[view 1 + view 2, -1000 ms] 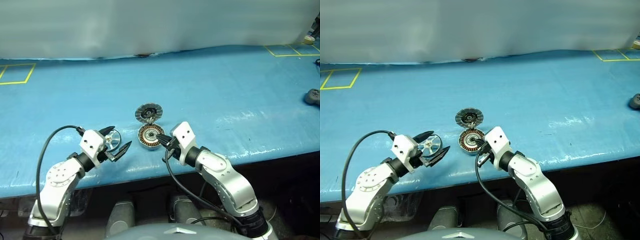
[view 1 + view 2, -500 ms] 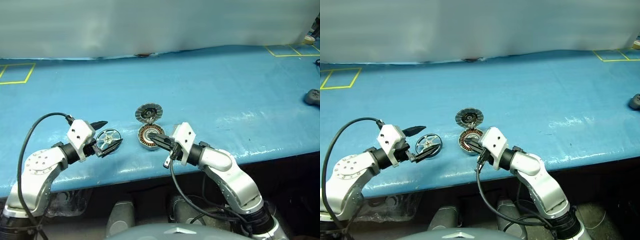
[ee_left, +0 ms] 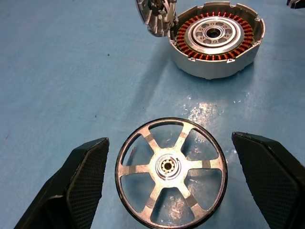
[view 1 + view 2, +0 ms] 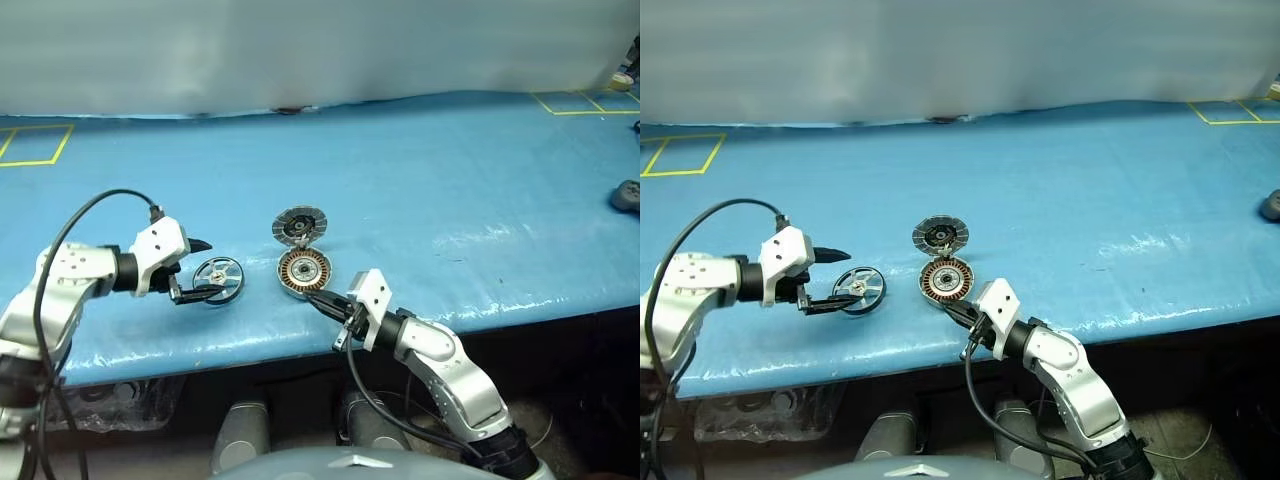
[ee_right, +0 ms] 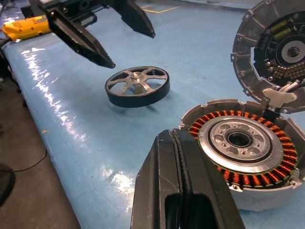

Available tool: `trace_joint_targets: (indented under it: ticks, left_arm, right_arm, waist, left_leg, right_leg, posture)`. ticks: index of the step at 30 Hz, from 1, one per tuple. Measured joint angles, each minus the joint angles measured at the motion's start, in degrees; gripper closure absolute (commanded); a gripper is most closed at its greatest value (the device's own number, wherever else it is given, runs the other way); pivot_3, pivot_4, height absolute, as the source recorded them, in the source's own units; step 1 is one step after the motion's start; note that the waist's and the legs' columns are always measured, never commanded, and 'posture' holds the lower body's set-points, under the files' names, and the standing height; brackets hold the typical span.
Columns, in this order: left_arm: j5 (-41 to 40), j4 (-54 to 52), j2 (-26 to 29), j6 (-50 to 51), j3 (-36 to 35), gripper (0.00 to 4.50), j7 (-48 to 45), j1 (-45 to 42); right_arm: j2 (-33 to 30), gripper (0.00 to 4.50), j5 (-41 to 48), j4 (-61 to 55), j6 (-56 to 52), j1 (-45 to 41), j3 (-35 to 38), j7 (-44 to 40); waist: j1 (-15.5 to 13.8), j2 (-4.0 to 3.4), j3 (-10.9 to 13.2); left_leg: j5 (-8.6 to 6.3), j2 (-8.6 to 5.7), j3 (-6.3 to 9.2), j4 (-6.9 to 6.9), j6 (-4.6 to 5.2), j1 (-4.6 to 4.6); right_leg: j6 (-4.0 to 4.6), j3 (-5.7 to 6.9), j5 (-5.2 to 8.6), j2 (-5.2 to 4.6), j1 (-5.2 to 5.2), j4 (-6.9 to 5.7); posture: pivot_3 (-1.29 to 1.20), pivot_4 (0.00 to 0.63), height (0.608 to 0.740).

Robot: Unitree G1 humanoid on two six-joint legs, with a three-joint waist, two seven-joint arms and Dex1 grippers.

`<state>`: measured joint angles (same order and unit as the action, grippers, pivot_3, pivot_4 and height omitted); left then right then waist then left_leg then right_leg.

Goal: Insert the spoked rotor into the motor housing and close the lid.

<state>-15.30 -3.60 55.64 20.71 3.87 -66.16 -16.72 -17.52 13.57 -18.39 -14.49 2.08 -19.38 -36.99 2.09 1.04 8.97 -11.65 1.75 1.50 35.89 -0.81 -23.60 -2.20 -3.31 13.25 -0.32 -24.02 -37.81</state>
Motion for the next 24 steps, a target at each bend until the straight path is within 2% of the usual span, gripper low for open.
trace_joint_targets:
  ticks: [6, 12, 17, 24]
  left_arm:
    - [6.4, 7.7, 1.3, -4.4, 9.2, 0.00, -12.1, -14.9]
    - [13.3, 15.0, 0.8, -12.3, 16.5, 0.00, -21.1, -23.9]
    - [17.6, 19.0, 0.0, -18.5, 22.0, 0.00, -25.4, -28.5]
    - [21.4, 22.2, -1.0, -25.1, 29.5, 0.00, -26.2, -31.3]
  right_arm:
    - [0.1, 4.48, -0.6, 0.2, -1.0, 0.2, -0.5, 0.9]
    - [0.5, 4.48, -0.7, 0.2, -1.3, 1.0, -0.5, 1.8]
    - [0.8, 4.48, -0.8, 0.2, -2.0, 1.6, -0.5, 2.3]
    - [1.6, 4.48, -1.0, 0.3, -0.8, 1.6, -0.3, 2.4]
  waist:
    - [0.1, 0.01, 0.0]
    - [0.0, 0.03, 0.0]
    - [0.0, 0.04, 0.0]
    - [0.0, 0.04, 0.0]
  left_leg:
    - [-0.01, -0.02, -0.04, 0.00, 0.02, -0.05]
    - [-0.01, 0.02, -0.01, 0.05, 0.03, -0.09]
    - [-0.01, 0.01, -0.03, 0.09, 0.04, -0.09]
    - [-0.01, 0.02, -0.01, 0.15, 0.04, -0.09]
  right_leg:
    - [-0.01, -0.07, 0.00, 0.06, -0.03, 0.01]
    - [0.00, -0.14, 0.00, 0.16, -0.05, -0.05]
    - [-0.02, -0.19, -0.01, 0.16, -0.04, -0.06]
    - [-0.04, -0.19, -0.02, 0.18, -0.03, -0.12]
  posture:
    - [0.00, 0.150, 0.740]
    - [0.00, 0.150, 0.740]
    - [0.00, 0.150, 0.740]
    - [0.00, 0.150, 0.740]
